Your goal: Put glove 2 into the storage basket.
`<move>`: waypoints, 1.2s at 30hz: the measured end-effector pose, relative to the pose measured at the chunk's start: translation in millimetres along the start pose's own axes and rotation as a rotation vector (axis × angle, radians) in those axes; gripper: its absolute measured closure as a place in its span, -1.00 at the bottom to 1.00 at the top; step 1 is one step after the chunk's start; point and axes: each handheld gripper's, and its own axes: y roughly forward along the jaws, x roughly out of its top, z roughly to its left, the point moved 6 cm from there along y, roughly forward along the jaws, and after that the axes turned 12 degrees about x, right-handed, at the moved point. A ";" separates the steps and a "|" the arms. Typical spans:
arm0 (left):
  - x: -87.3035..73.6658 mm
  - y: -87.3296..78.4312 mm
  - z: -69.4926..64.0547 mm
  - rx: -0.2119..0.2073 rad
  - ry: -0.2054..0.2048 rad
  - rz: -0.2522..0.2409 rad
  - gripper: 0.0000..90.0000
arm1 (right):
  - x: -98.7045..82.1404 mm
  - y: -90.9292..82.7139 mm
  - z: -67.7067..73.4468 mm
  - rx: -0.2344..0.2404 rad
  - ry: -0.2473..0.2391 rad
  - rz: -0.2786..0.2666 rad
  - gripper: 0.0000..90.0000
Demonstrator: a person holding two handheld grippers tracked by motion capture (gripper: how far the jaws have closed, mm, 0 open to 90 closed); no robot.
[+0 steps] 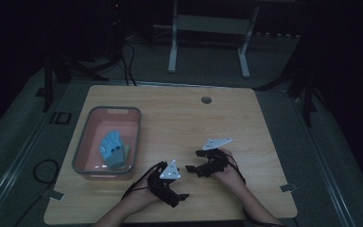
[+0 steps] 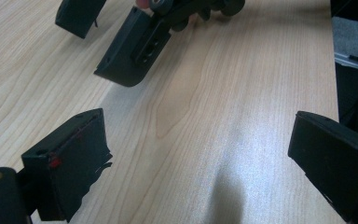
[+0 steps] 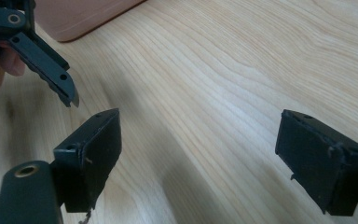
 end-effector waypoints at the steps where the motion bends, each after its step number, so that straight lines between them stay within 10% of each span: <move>1: -0.4 0.9 -0.6 0.001 0.001 -0.002 -0.89 | -1.9 -1.2 -0.1 -0.002 0.005 0.001 -0.68; 36: -19.7 1.0 -4.4 0.018 0.059 -0.051 -0.89 | -33.5 -25.2 2.1 -0.079 -0.047 -0.038 -0.69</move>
